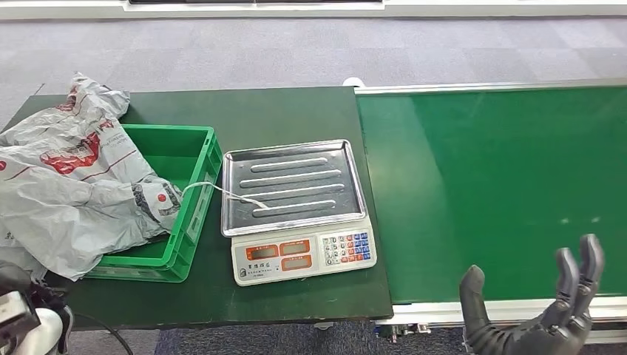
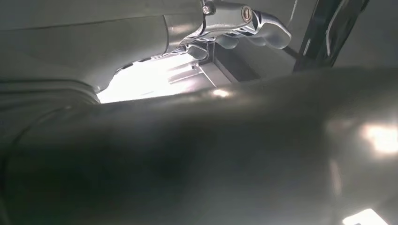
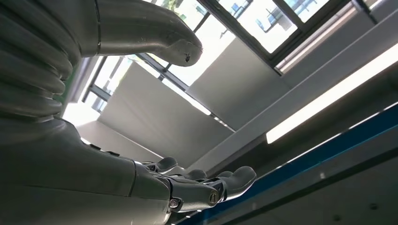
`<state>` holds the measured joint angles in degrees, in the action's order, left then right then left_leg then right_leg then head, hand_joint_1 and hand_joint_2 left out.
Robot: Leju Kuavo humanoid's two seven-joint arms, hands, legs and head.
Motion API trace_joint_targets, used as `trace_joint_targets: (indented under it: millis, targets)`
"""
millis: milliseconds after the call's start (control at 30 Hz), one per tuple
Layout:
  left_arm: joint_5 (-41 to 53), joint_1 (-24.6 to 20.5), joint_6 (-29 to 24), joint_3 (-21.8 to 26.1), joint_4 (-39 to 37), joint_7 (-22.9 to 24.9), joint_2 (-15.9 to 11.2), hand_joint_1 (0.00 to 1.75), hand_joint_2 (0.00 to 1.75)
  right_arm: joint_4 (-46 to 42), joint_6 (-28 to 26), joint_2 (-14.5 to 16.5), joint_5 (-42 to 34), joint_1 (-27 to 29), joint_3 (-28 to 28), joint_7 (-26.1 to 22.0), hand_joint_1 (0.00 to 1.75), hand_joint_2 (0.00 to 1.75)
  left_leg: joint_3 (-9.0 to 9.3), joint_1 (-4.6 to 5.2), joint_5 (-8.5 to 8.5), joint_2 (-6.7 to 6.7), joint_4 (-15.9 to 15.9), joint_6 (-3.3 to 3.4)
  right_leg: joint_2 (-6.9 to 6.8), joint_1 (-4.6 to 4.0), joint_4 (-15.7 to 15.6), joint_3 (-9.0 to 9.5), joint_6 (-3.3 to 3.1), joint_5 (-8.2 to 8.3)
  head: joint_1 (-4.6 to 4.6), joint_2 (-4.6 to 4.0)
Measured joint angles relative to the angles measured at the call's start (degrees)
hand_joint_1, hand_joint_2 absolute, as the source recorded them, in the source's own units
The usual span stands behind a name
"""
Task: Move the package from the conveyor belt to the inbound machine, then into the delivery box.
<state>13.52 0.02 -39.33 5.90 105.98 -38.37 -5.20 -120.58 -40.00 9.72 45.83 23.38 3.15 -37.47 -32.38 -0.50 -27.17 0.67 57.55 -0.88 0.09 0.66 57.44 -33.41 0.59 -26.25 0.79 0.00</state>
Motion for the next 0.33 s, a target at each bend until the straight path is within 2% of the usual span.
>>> trace_joint_targets:
  millis: [100, 200, 333]
  targets:
    - [-7.5, 2.9, 0.7, -2.6, 3.3, -1.5, 2.3, 0.0, 0.0, -0.7, 0.0, 0.1, -5.3, 0.6, -0.9, -0.9, 0.0, 1.75, 0.0, 0.01, -0.04, 0.0, 0.0, 0.04, 0.01, 0.01, 0.0, 0.02, 0.0, 0.0, 0.0, 0.0]
    - [-13.4, 5.5, 4.2, -4.4, 5.4, -1.8, 5.5, 0.0, 0.0, -1.3, 0.0, 0.1, -8.9, 0.9, -2.3, -2.0, 0.0, 1.75, 0.01, 0.04, -0.07, 0.0, 0.0, 0.09, 0.0, 0.03, 0.0, 0.05, 0.01, 0.0, 0.0, 0.0]
    - [-14.8, 7.5, 8.2, -4.7, 6.1, -1.9, 9.2, 0.0, 0.0, -1.7, 0.0, 0.1, -9.8, 1.1, -3.4, -2.5, 0.0, 1.75, 0.01, 0.04, -0.08, 0.0, 0.0, 0.1, 0.0, 0.03, 0.0, 0.06, 0.01, 0.0, -0.01, 0.0]
